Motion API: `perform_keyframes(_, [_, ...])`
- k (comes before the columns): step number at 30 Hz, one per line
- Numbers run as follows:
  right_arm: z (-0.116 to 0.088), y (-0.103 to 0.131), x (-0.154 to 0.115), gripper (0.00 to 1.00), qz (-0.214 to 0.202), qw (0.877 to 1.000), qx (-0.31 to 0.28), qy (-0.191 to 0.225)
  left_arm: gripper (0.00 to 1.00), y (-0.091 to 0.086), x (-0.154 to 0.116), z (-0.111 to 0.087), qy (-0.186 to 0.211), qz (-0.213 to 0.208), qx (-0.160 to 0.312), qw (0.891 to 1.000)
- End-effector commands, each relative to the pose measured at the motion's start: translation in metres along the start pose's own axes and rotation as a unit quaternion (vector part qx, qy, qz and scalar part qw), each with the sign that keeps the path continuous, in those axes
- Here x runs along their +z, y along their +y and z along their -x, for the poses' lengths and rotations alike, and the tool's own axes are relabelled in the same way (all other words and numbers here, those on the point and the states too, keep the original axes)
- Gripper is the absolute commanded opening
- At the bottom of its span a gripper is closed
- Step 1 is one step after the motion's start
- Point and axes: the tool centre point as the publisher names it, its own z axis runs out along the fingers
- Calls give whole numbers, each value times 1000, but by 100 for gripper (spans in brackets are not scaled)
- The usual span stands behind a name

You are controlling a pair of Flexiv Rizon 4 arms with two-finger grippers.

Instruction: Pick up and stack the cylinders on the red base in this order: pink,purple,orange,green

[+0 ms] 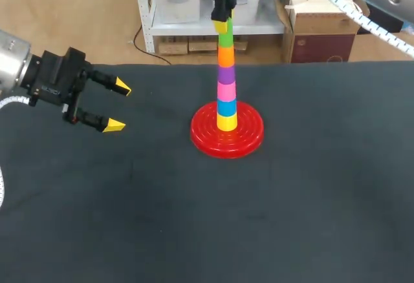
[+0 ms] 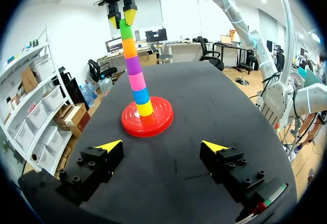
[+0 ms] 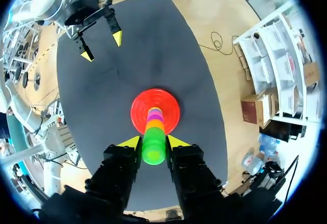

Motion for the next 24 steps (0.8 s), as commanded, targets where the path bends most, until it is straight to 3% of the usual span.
perform_keyframes(1, [-14, 9, 23, 0, -11, 999, 12, -49, 100, -1, 0, 0, 1, 2, 0, 1000])
perform_keyframes(2, [-14, 9, 21, 0, -12, 998, 16, -62, 100, -1, 0, 0, 1, 2, 0, 1000])
perform_keyframes(3, [-14, 9, 15, 28, -17, 996, 19, -84, 100, -1, 0, 0, 1, 2, 0, 1000])
perform_keyframes(4, [-15, 10, 10, 95, -20, 993, 24, -111, 100, -1, 0, 0, 1, 2, 0, 1000])
perform_keyframes(5, [-16, 11, 5, 100, -21, 991, 29, -127, 100, -1, 0, 0, 1, 2, 0, 1000])
perform_keyframes(8, [-21, 16, -4, 100, -27, 983, 48, -174, 100, -1, 0, 0, 1, 2, 0, 1000])
perform_keyframes(10, [-29, 17, -7, 100, -34, 971, 71, -226, 100, -1, 0, 0, 1, 2, 0, 1000])
perform_keyframes(14, [-42, 17, -6, 100, -42, 950, 103, -292, 100, -1, 0, 0, 1, 2, 0, 1000])
perform_keyframes(18, [-59, 11, -3, 100, -71, 920, 136, -360, 100, -1, 0, 0, 1, 2, 0, 1000])
perform_keyframes(20, [-68, 6, 0, 100, -57, 903, 167, -391, 100, -1, 0, 0, 1, 2, 0, 1000])
perform_keyframes(24, [-68, 6, 0, 100, -57, 903, 167, -391, 100, -1, 0, 0, 1, 2, 0, 1000])
